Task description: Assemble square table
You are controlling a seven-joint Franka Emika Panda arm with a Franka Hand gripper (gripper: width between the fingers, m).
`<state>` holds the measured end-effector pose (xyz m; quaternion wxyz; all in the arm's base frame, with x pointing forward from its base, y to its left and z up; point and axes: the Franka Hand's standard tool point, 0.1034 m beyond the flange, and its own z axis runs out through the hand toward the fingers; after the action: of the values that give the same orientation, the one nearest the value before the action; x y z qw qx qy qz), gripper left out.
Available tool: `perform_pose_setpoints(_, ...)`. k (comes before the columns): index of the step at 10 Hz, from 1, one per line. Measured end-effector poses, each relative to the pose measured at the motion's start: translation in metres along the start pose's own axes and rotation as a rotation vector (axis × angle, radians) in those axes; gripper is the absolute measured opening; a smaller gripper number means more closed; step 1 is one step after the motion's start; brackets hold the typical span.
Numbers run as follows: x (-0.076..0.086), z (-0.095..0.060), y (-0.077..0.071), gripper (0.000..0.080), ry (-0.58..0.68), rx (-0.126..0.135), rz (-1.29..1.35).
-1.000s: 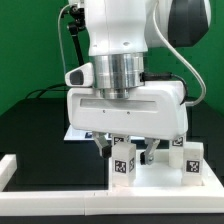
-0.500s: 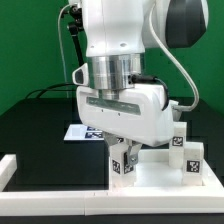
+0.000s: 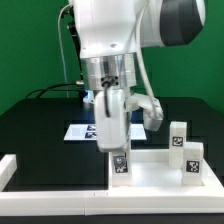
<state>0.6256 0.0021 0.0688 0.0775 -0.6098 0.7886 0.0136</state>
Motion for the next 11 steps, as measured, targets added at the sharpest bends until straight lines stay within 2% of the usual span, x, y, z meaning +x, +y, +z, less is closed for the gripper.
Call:
perform_pose_setpoints(2,-0.005,0.001,0.001,0.0293,0.003,-0.002,0.131)
perform_pose_setpoints(4,-0.006,0.001,0.002,0.0293,0.008,-0.004,0.113)
perform_pose_setpoints(5,-0.007,0.001,0.002,0.036,0.01,-0.001,0.058)
perform_pose_setpoints(6,-0.012,0.001,0.002,0.036,0.012,0.01,-0.115)
perform_pose_setpoints(7,-0.014,0.002,0.005,0.0569,0.011,0.008,-0.277)
perform_pose_setpoints(8,-0.014,0.003,0.007,0.0625,0.013,0.004,-0.376)
perform_pose_setpoints(11,-0.011,0.004,0.006,0.0648,0.02,0.0,-0.581)
